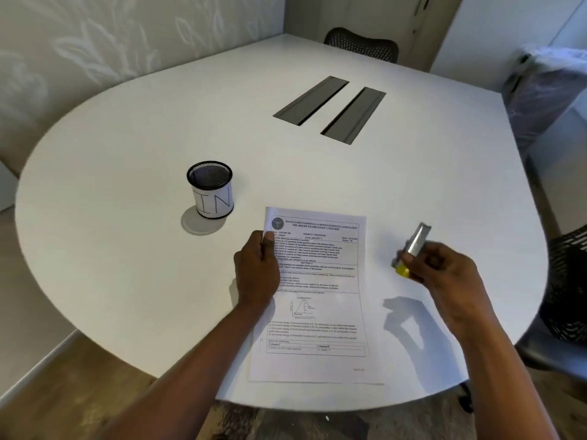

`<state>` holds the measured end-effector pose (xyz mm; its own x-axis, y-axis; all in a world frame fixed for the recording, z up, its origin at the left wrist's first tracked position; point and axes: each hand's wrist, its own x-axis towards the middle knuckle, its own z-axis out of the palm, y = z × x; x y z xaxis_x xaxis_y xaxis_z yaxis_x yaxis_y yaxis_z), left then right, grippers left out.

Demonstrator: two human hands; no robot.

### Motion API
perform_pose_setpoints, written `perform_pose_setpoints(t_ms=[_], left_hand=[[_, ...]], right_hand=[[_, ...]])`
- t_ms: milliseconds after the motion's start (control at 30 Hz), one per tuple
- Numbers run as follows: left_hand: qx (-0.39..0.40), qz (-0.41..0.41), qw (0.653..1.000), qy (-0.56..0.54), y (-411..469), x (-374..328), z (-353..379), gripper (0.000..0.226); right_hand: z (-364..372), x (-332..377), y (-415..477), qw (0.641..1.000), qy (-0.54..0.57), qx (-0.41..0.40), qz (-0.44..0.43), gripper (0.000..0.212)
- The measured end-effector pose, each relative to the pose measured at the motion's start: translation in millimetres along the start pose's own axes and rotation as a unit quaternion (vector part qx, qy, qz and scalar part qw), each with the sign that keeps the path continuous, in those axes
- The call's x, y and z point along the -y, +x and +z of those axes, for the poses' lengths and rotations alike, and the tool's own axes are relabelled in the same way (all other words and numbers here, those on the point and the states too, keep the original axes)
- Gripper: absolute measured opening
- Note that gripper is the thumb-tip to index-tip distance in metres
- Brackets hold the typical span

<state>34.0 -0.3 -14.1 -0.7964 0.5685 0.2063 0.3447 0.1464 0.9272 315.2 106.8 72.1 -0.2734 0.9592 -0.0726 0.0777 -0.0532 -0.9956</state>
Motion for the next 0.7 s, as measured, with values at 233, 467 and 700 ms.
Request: perform_pose_setpoints(t_ms=[233, 467, 700], left_hand=[[-0.016, -0.006, 1.0, -0.022, 2, 10, 6, 0.052], [-0.025, 0.016, 1.0, -0.008, 3, 12, 7, 0.045], [-0.019, 0.02, 1.0, -0.009, 2, 11, 8, 0.039]], right_hand=[[91, 40, 42, 0.983, 0.019, 0.142, -0.116, 0.042], [163, 45, 74, 0.971, -0.033, 0.201, -0.121, 0.043], [186, 40, 88, 0.962, -0.072, 0.23, -0.128, 0.04]])
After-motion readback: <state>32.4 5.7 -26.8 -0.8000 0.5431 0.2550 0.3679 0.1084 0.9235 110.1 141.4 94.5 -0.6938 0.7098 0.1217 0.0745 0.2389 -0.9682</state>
